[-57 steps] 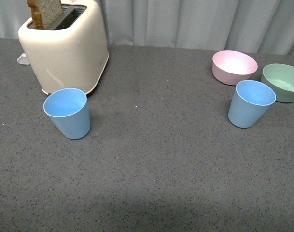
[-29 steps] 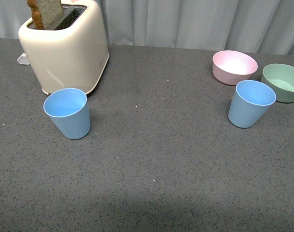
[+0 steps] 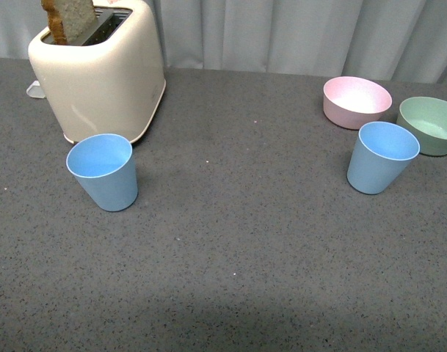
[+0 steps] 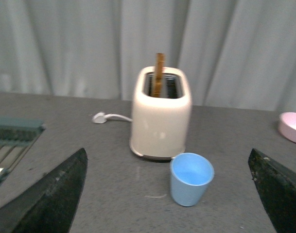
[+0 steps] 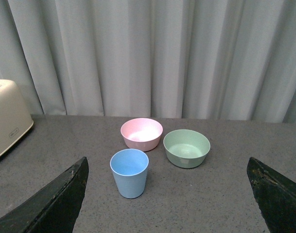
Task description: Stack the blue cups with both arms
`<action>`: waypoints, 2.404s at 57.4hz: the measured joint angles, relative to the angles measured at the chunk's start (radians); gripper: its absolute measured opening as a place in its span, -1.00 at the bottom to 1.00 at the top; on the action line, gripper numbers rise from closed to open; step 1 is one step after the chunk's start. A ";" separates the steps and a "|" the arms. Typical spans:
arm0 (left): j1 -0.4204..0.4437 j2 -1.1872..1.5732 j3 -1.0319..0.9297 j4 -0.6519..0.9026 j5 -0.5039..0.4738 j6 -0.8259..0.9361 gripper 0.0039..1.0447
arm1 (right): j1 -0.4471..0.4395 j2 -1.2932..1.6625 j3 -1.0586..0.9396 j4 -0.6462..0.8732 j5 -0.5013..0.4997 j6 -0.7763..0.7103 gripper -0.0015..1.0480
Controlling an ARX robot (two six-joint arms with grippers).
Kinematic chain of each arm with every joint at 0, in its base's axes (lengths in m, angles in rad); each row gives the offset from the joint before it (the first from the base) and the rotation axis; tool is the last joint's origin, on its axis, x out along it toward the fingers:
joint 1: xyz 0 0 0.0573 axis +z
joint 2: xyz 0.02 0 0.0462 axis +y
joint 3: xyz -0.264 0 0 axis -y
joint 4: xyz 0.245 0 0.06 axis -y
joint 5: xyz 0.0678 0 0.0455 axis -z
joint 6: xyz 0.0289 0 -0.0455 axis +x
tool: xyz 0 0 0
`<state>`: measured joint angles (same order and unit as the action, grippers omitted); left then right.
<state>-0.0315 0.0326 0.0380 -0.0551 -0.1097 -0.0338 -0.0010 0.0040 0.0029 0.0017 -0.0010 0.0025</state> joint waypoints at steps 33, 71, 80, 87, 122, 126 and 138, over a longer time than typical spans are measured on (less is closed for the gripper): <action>0.053 1.415 0.558 0.260 0.001 -0.214 0.88 | 0.000 0.000 0.000 -0.001 -0.001 0.000 0.81; -0.036 1.856 0.974 -0.060 0.114 -0.280 0.88 | 0.000 0.000 0.000 -0.001 0.000 0.000 0.81; -0.045 1.916 1.016 -0.100 0.112 -0.299 0.71 | 0.000 0.000 0.000 -0.001 -0.001 0.000 0.81; -0.047 1.949 1.039 -0.124 0.111 -0.313 0.33 | 0.000 0.000 0.000 -0.001 -0.001 0.000 0.81; -0.097 1.965 1.064 -0.180 0.116 -0.316 -0.94 | 0.000 0.000 0.000 -0.001 0.000 0.000 0.81; -0.111 1.964 1.073 -0.188 0.112 -0.319 -0.94 | 0.000 0.000 0.000 -0.001 -0.001 0.000 0.81; -0.272 1.992 1.196 -0.246 0.090 -0.362 -0.94 | 0.000 0.000 0.000 -0.001 -0.001 0.000 0.81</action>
<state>-0.3031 2.0251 1.2339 -0.3012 -0.0196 -0.3962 -0.0010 0.0036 0.0029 0.0010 -0.0017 0.0025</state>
